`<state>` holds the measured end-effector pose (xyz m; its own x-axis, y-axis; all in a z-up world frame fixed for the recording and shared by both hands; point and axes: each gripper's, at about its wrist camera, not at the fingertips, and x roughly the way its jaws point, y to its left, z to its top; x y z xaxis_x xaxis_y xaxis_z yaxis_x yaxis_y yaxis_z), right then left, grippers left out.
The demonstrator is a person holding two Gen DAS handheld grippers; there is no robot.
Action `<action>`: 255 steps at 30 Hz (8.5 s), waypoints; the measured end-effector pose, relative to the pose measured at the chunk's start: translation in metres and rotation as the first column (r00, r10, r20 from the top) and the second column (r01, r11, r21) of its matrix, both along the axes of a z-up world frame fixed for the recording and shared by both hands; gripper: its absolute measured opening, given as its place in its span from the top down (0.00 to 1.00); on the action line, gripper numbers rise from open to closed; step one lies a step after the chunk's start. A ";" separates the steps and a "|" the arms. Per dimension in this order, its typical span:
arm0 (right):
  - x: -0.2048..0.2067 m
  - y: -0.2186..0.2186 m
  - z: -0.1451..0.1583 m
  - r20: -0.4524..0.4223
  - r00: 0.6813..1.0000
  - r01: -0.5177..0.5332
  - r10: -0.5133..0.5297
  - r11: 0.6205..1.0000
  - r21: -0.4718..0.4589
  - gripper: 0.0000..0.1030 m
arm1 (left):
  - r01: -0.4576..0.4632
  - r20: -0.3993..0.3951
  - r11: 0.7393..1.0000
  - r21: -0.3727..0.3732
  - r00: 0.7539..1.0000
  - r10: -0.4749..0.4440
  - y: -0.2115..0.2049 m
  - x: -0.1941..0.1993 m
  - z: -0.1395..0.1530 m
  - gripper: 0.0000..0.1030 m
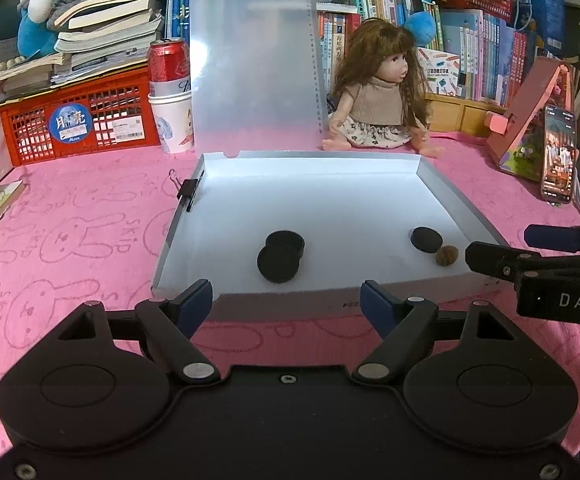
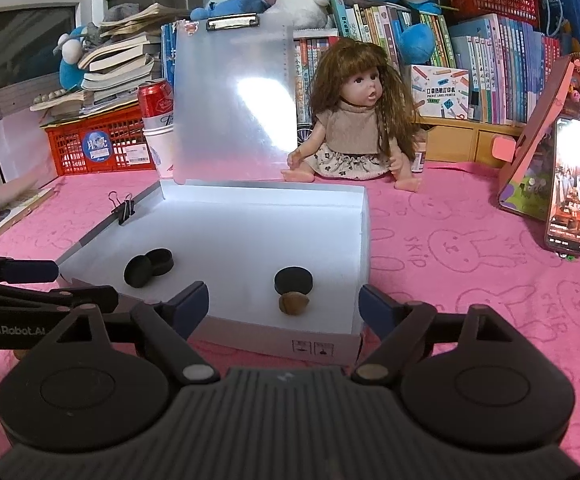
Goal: Organize rigid objects
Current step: 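Withdraw both open tools from the box back over the towel, then close left tool on the red-handled item while right tool closes on the clear lid, then carry the red item and clear lid with both tools over the white box, then lower and open left tool to drop red item while right tool releases clear lid, then lift both open tools out of the box back over the towel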
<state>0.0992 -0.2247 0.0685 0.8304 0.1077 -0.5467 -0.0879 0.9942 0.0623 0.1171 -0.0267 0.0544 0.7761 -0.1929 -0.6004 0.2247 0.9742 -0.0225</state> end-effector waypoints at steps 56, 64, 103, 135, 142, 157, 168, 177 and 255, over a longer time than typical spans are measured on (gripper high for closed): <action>-0.092 0.002 -0.047 0.067 0.998 -0.004 0.010 0.996 -0.091 0.18 | -0.068 -0.032 0.996 -0.065 0.997 0.066 0.026 -0.083 -0.037 0.53; -0.091 0.005 -0.050 0.058 0.998 -0.004 0.008 0.997 -0.074 0.33 | -0.056 0.023 0.998 0.003 0.998 0.056 0.012 -0.086 -0.042 0.59; -0.086 0.005 -0.030 0.077 0.997 0.006 -0.001 0.998 -0.064 0.70 | -0.030 0.086 0.999 -0.022 0.996 0.032 0.023 -0.078 -0.005 0.59; 0.005 -0.007 0.001 0.003 1.000 0.018 -0.018 1.000 0.001 0.70 | -0.042 0.029 0.997 -0.067 0.999 0.044 0.024 0.034 0.029 0.59; 0.040 -0.012 0.000 -0.058 0.998 0.033 -0.032 0.999 0.017 0.70 | -0.082 -0.044 0.994 -0.066 0.996 0.080 0.026 0.074 0.018 0.59; 0.092 0.001 -0.012 -0.134 0.990 0.035 -0.036 0.999 -0.010 0.70 | -0.128 -0.067 0.992 -0.001 0.990 0.128 0.020 0.106 -0.006 0.59; 0.105 0.005 -0.022 -0.178 0.983 0.036 -0.037 0.999 -0.014 0.70 | -0.125 -0.085 0.992 0.017 0.988 0.126 0.020 0.111 -0.018 0.59; 0.110 0.003 -0.028 -0.203 0.978 0.040 -0.042 0.999 -0.014 0.70 | -0.120 -0.103 0.993 0.019 0.987 0.122 0.018 0.113 -0.025 0.59; -0.064 0.005 -0.013 0.067 0.997 -0.038 0.040 0.999 -0.038 0.12 | -0.048 0.117 0.998 -0.037 0.992 0.052 0.040 -0.083 -0.005 0.20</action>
